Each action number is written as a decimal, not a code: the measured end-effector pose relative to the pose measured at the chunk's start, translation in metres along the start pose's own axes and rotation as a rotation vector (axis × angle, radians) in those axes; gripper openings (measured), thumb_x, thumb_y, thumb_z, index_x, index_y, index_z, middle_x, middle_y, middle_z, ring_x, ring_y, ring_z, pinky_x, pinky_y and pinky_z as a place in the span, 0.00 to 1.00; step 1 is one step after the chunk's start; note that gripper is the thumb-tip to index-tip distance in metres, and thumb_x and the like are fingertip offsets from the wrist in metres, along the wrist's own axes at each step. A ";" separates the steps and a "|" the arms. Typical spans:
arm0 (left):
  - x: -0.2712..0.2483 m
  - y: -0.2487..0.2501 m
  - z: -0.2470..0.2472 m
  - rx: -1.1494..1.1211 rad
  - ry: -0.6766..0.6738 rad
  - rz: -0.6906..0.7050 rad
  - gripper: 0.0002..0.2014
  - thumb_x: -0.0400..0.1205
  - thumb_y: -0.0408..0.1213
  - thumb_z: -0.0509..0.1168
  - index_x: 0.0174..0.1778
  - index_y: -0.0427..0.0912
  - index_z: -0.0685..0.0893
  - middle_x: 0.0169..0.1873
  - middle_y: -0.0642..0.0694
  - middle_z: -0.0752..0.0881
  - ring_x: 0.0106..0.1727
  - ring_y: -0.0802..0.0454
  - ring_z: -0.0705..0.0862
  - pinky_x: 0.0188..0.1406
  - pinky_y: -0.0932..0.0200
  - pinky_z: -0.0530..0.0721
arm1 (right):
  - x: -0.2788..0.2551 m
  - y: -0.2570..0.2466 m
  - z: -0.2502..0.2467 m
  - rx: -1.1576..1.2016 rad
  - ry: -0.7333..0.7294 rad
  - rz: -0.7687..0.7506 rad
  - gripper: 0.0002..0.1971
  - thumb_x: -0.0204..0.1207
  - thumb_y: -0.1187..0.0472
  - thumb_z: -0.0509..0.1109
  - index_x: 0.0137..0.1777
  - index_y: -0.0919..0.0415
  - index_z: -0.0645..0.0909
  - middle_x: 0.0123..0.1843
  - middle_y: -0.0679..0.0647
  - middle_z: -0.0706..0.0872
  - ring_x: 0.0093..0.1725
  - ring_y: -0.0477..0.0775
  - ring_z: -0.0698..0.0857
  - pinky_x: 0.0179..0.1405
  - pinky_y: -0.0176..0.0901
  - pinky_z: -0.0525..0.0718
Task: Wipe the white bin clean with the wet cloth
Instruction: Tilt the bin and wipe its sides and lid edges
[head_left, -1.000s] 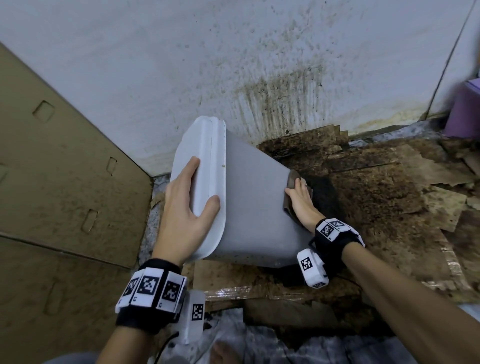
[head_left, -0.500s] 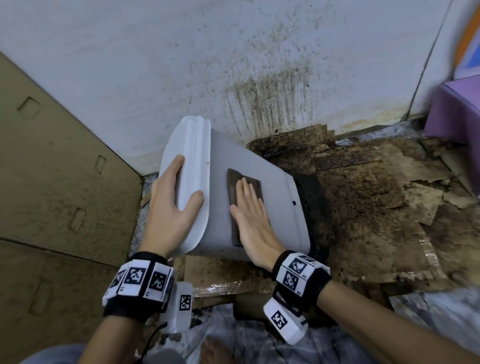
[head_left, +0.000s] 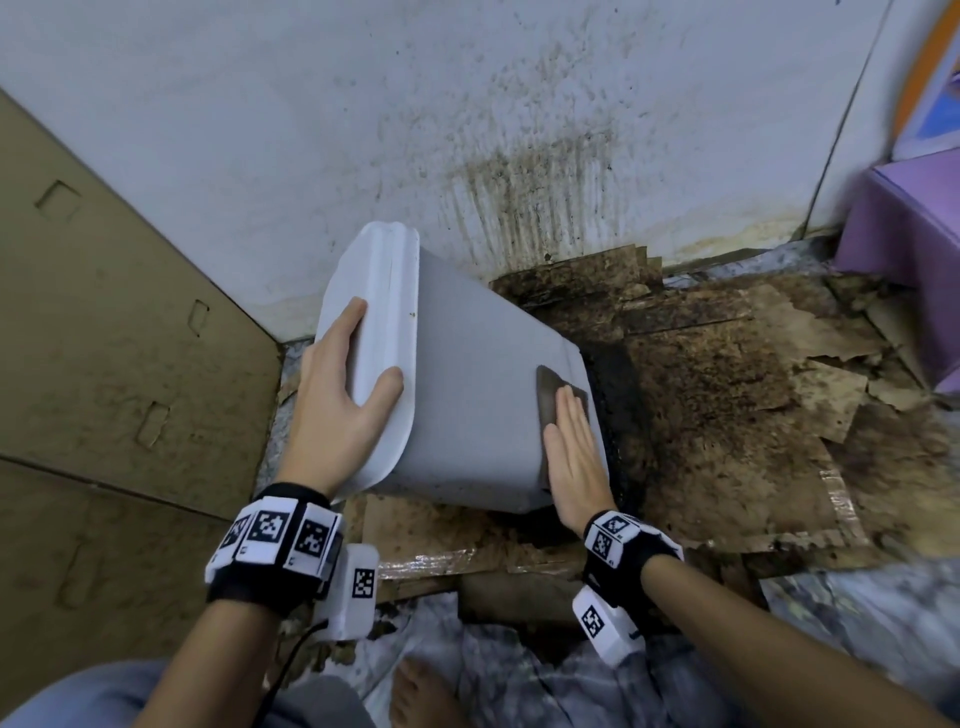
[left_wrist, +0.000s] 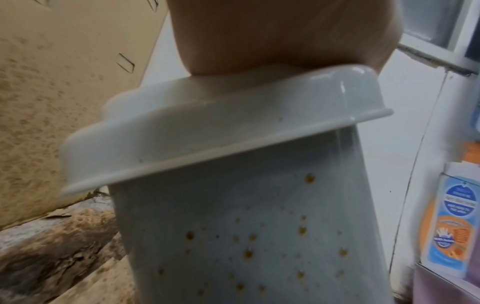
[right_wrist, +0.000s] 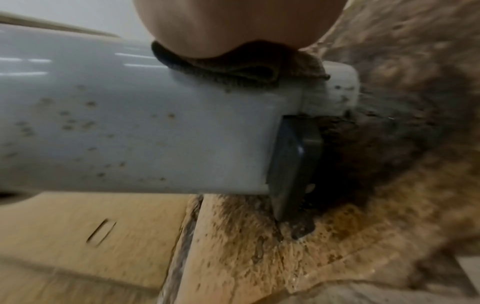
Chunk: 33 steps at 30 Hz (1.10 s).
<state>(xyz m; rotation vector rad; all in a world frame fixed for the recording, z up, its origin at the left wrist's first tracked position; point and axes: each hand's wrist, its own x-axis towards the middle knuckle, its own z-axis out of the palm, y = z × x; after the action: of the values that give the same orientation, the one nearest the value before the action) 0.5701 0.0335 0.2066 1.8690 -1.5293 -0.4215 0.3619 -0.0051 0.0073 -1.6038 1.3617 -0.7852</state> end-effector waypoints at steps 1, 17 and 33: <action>0.000 0.001 0.001 0.006 0.000 0.013 0.37 0.80 0.50 0.63 0.88 0.55 0.63 0.82 0.51 0.69 0.83 0.51 0.66 0.77 0.54 0.63 | 0.001 0.005 -0.002 0.014 0.006 0.058 0.30 0.90 0.50 0.40 0.89 0.57 0.42 0.90 0.46 0.40 0.89 0.44 0.40 0.87 0.40 0.38; 0.003 0.001 0.002 0.048 -0.006 0.052 0.38 0.81 0.50 0.60 0.89 0.53 0.60 0.85 0.54 0.66 0.83 0.61 0.61 0.77 0.57 0.61 | -0.002 -0.099 0.013 0.090 -0.012 0.126 0.29 0.90 0.50 0.42 0.90 0.51 0.42 0.90 0.41 0.41 0.88 0.41 0.40 0.86 0.43 0.36; 0.002 0.001 0.002 0.028 0.002 0.058 0.38 0.81 0.51 0.61 0.89 0.51 0.61 0.85 0.55 0.66 0.76 0.71 0.59 0.81 0.56 0.62 | -0.001 -0.035 0.004 -0.066 0.016 -0.197 0.30 0.89 0.46 0.40 0.90 0.49 0.47 0.90 0.39 0.45 0.88 0.36 0.42 0.89 0.44 0.45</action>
<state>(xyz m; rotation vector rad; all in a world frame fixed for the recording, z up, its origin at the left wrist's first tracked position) 0.5688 0.0308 0.2060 1.8413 -1.5914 -0.3738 0.3800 -0.0024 0.0375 -1.8063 1.2655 -0.8787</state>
